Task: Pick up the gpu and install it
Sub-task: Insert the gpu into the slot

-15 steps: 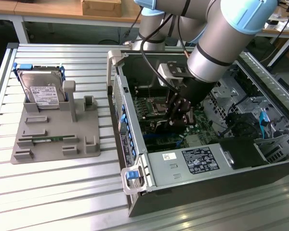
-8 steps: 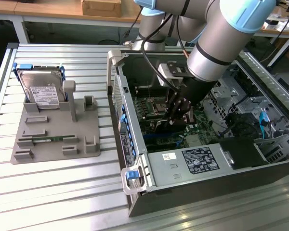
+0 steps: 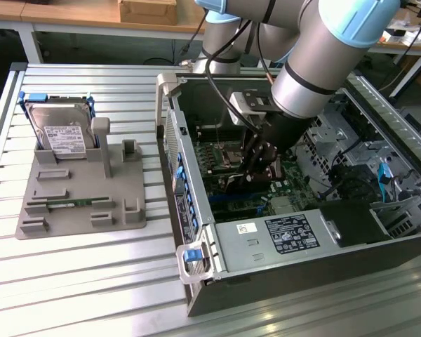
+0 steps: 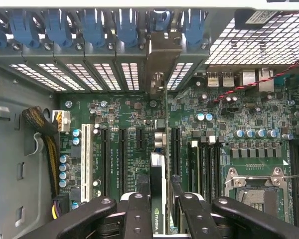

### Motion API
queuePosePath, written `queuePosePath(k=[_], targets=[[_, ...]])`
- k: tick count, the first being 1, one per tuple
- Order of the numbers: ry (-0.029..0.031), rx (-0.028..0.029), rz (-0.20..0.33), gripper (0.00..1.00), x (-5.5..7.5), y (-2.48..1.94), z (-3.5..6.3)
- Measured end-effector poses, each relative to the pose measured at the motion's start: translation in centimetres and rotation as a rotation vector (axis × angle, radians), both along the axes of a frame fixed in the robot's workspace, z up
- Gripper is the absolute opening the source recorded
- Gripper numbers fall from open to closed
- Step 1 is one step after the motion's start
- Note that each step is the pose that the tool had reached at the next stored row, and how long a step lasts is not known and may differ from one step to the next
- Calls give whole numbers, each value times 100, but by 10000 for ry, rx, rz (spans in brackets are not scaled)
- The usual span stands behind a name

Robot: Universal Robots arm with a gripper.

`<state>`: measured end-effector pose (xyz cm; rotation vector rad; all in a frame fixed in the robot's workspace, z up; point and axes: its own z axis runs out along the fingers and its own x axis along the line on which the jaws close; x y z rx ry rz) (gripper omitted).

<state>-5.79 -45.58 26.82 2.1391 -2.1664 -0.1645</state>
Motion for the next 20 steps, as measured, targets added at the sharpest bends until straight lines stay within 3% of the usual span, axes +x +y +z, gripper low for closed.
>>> queuePosePath(k=[14, 15, 16, 17, 20], targets=[[-19, -78, -1, 27, 0, 0, 13], [-20, -121, -1, 27, 0, 0, 11], [-20, -251, 0, 27, 0, 0, 11], [-19, -281, 1, 27, 0, 1, 12], [-22, -283, 102, 27, 0, 10, 11]])
